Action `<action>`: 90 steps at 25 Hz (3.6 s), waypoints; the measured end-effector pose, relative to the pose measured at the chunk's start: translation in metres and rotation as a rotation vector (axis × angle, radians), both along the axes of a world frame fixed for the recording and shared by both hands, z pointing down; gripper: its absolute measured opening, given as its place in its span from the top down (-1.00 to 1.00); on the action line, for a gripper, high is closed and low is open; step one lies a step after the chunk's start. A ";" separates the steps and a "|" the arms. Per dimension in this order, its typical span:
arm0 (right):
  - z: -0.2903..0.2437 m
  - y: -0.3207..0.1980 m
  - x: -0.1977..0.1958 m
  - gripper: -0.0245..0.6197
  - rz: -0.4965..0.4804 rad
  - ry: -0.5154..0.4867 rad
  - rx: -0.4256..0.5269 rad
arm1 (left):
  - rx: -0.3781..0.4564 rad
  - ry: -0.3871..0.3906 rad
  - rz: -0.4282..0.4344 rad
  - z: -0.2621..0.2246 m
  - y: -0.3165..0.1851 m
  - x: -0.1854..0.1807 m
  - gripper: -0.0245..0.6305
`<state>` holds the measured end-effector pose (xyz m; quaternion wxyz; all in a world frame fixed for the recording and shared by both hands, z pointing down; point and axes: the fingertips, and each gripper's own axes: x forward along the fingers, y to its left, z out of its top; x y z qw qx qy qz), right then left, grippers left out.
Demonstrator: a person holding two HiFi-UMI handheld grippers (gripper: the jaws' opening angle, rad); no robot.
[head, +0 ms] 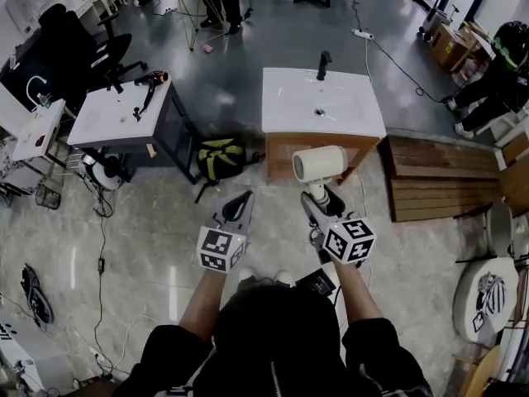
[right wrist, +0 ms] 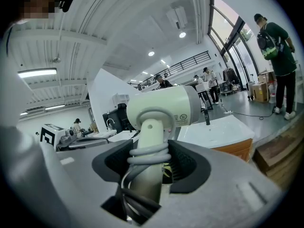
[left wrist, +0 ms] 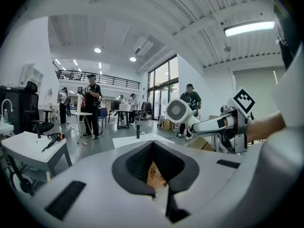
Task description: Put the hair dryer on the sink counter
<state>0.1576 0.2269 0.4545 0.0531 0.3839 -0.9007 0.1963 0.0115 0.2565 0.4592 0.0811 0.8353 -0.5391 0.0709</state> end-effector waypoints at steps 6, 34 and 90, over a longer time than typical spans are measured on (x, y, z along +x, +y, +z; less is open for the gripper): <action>0.001 0.002 0.014 0.22 -0.016 -0.011 0.000 | -0.002 -0.006 -0.017 0.000 0.005 0.015 0.89; 0.014 -0.035 0.038 0.22 -0.024 0.013 -0.005 | -0.004 0.017 0.015 0.015 -0.041 0.053 0.89; 0.037 -0.422 -0.138 0.22 0.141 0.044 -0.108 | -0.100 0.037 0.168 0.044 -0.458 -0.124 0.89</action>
